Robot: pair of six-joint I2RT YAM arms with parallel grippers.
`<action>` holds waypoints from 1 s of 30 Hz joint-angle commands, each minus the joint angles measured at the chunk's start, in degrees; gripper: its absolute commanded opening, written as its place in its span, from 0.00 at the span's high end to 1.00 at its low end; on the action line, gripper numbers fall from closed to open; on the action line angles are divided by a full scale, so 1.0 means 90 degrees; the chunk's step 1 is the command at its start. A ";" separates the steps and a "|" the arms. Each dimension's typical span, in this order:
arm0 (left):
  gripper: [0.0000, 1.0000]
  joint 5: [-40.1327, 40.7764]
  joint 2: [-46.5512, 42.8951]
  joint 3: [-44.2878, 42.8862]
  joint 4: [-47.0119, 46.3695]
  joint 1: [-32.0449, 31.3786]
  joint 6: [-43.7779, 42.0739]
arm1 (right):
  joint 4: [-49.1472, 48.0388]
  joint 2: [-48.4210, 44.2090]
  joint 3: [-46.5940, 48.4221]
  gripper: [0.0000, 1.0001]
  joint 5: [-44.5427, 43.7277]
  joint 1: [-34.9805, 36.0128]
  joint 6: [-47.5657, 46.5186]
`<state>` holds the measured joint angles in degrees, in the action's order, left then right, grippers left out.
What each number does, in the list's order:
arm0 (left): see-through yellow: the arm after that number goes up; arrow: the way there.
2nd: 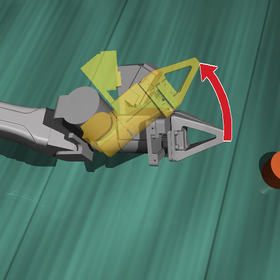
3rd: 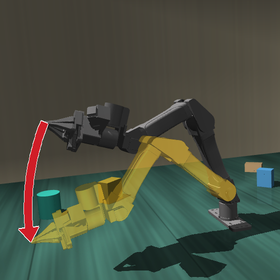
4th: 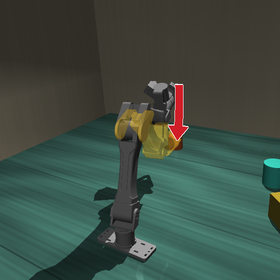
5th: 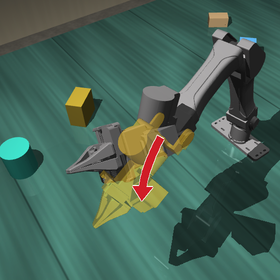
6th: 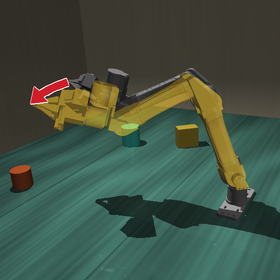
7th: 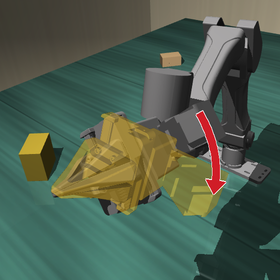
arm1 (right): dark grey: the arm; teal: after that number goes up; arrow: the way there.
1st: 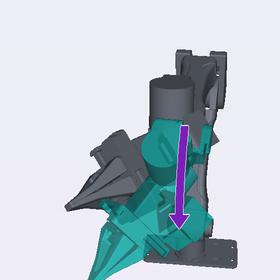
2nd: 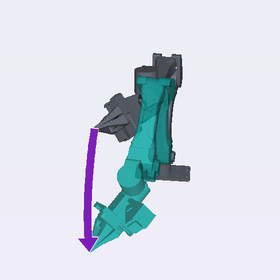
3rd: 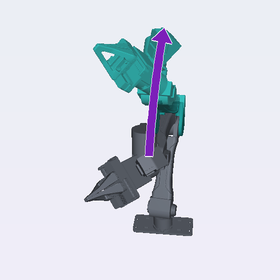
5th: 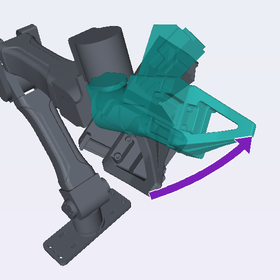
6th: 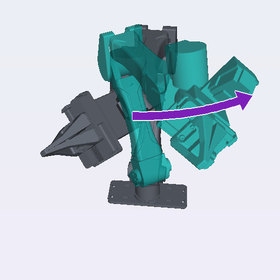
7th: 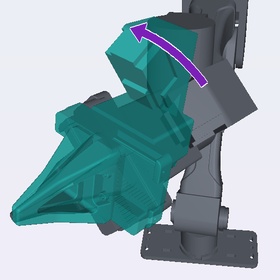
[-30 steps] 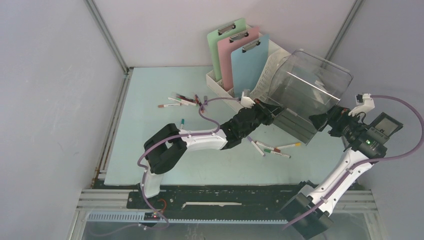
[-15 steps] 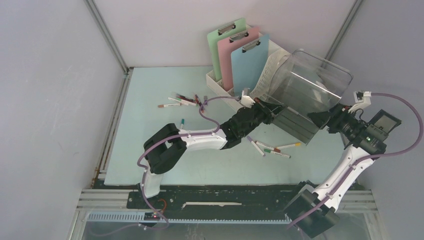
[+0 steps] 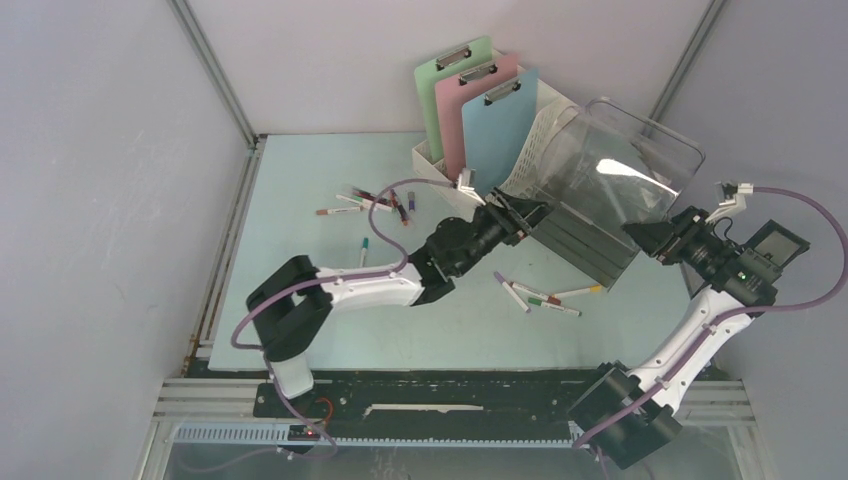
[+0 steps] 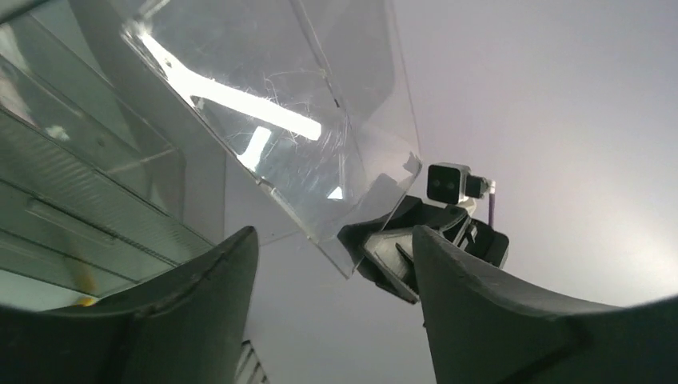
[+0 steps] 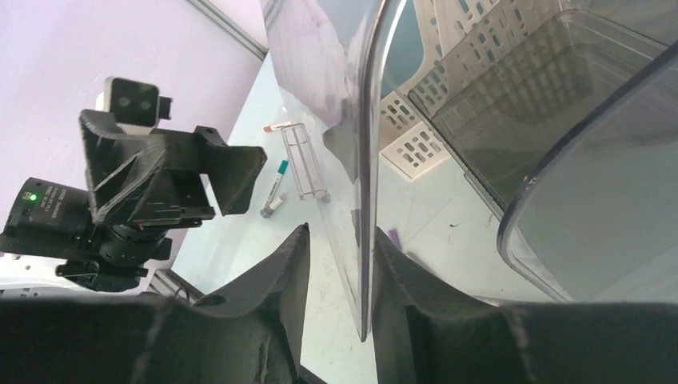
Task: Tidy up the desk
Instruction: Open the storage box at the center of the board, then pick up the stationery from the center of the board.
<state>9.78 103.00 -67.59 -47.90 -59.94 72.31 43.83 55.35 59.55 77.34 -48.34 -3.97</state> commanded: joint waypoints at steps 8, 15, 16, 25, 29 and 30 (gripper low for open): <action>0.02 0.0330 -0.2936 0.3075 0.0008 0.0413 -0.4841 | -0.0925 -0.0225 0.0028 0.62 0.0977 -0.0107 0.0895; 0.00 -0.0252 -0.4179 0.4013 0.2222 0.1925 -0.5219 | -0.0878 -0.0271 -0.0066 0.62 0.1036 -0.0108 0.0749; 0.00 -0.0459 -0.4174 0.3997 0.2471 0.2232 -0.5062 | -0.0913 -0.0271 -0.0099 0.62 0.1036 -0.0110 0.0747; 0.03 0.0238 -0.2299 0.1588 0.5640 0.3254 -0.4587 | -0.1062 -0.0243 -0.0290 0.62 0.0969 -0.0110 0.0763; 0.09 0.0743 -0.1205 0.0285 0.6679 0.3263 -0.4763 | -0.1064 -0.0233 -0.0309 0.62 0.0948 -0.0090 0.0744; 0.09 0.0861 -0.0974 -0.0002 0.6833 0.3262 -0.4813 | -0.1062 -0.0234 -0.0312 0.62 0.0948 -0.0081 0.0746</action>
<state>11.00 88.05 -58.13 1.34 -30.83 30.41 35.53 54.28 56.60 83.11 -49.21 1.85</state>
